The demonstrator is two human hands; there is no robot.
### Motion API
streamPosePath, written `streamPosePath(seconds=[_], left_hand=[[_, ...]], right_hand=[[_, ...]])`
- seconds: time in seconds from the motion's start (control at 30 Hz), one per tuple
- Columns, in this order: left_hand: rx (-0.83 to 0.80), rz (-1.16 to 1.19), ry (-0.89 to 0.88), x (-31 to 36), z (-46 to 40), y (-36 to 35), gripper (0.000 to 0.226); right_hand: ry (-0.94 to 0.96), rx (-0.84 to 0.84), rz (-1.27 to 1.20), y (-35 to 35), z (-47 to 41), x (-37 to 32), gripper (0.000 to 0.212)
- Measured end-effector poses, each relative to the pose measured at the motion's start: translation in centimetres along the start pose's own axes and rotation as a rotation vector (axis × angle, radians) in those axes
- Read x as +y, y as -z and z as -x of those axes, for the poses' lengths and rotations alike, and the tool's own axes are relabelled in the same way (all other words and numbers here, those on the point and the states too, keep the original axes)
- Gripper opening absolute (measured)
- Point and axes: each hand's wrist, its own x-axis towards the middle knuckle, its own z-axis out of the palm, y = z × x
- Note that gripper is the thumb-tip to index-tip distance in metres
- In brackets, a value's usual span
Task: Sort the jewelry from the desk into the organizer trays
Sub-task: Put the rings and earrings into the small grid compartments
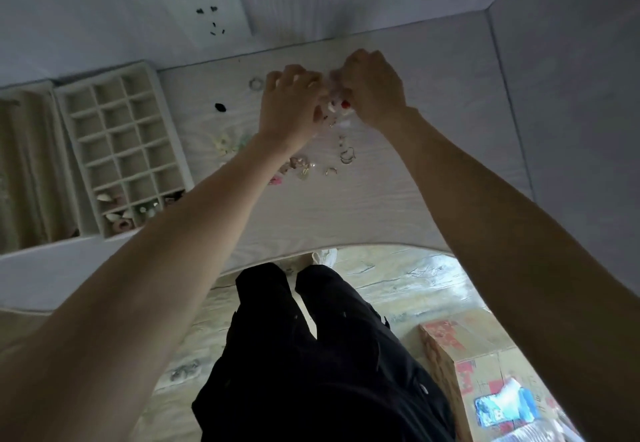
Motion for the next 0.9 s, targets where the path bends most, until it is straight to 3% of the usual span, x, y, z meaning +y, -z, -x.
streamPosePath(seconds=[0.2,0.3,0.37,0.5,0.63,0.73,0.8,0.9], left_hand=[[0.074,0.169,0.088,-0.2,1.2,0.2,0.027],[0.099,0.621,0.244,0.2,2.2,1.5,0.038],[0.114,0.802,0.266,0.4,3.1,2.9,0.03],[0.11,0.956,0.329,-0.8,7.1,5.2,0.009],[0.042,1.289,0.43,-2.9,12.6,6.6,0.016],[0.109,1.299,0.478,-5.4,16.9,7.0,0.018],[0.149,1.264,0.532,-6.9,19.5,7.0,0.016],[0.222,1.099,0.566,-9.9,22.7,7.3,0.018]], right_hand=[[0.052,0.114,-0.053,-0.1,1.6,-0.7,0.018],[0.051,0.231,-0.205,0.5,3.8,-2.6,0.014],[0.014,0.255,-0.31,0.8,5.4,-4.1,0.011],[-0.124,0.322,-0.838,1.5,8.2,-8.4,0.01],[-0.196,0.158,-1.204,1.5,10.1,-13.0,0.013],[-0.2,0.005,-1.324,0.3,11.0,-17.4,0.015],[-0.203,-0.005,-1.309,-0.6,11.4,-20.0,0.013],[-0.054,0.087,-1.014,-2.0,11.3,-23.8,0.008]])
